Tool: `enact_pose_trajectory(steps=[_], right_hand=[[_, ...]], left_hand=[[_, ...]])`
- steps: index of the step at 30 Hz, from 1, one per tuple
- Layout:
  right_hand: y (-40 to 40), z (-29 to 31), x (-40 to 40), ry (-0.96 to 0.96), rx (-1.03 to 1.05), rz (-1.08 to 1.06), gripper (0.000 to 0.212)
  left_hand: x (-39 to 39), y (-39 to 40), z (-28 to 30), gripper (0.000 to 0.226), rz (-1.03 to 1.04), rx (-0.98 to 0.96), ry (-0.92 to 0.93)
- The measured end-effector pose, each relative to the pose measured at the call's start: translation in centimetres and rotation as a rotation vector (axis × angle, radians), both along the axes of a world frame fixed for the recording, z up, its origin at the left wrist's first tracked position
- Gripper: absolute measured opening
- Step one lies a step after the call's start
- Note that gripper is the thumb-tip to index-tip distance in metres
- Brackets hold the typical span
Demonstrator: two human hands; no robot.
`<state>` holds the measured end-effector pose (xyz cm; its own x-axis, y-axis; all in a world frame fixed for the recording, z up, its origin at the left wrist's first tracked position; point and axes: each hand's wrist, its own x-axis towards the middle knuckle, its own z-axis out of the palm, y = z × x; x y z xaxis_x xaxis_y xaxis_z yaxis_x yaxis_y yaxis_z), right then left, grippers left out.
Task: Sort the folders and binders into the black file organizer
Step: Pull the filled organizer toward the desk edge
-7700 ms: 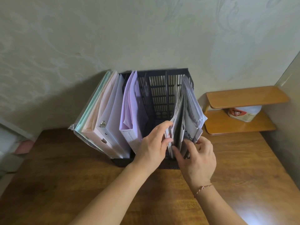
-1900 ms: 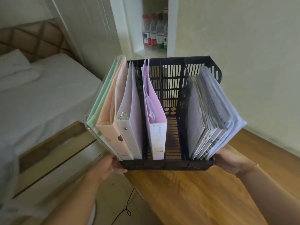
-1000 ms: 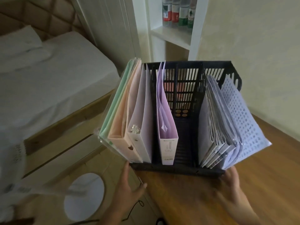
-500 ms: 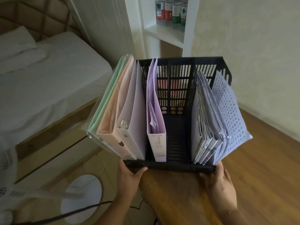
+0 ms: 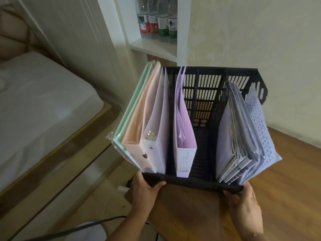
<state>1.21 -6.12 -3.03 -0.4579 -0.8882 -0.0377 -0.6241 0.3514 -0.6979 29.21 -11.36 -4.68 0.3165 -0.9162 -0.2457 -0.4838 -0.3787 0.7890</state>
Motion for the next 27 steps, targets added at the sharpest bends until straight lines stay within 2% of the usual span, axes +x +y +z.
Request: enact_pose_trajectory(steps=[4, 9, 14, 17, 24, 27], right_hand=[[-0.4, -0.4, 1.3, 0.022, -0.019, -0.073, 0.063], [-0.6, -1.5, 1.9, -0.024, -0.037, -0.090, 0.081], [-1.2, -2.7, 2.0, -0.022, -0.093, -0.152, 0.087], [-1.7, -3.3, 1.7, -0.018, -0.129, -0.172, 0.092], [-3.1, -3.8, 1.4, 0.022, -0.116, -0.226, 0.090], [-3.9, -3.7, 1.2, 0.005, -0.138, -0.243, 0.081]], left_hand=[[0.8, -2.6, -0.4, 0.101, -0.084, 0.044, 0.009], [1.3, -4.8, -1.0, 0.096, -0.137, 0.047, 0.023], [1.5, -7.0, -2.0, 0.088, -0.168, 0.032, 0.099], [1.2, -8.8, -2.4, 0.097, -0.191, 0.027, 0.151], [-0.1, -12.1, -2.9, 0.102, -0.266, 0.022, 0.189], [-0.7, -13.3, -2.9, 0.107, -0.289, 0.000, 0.180]])
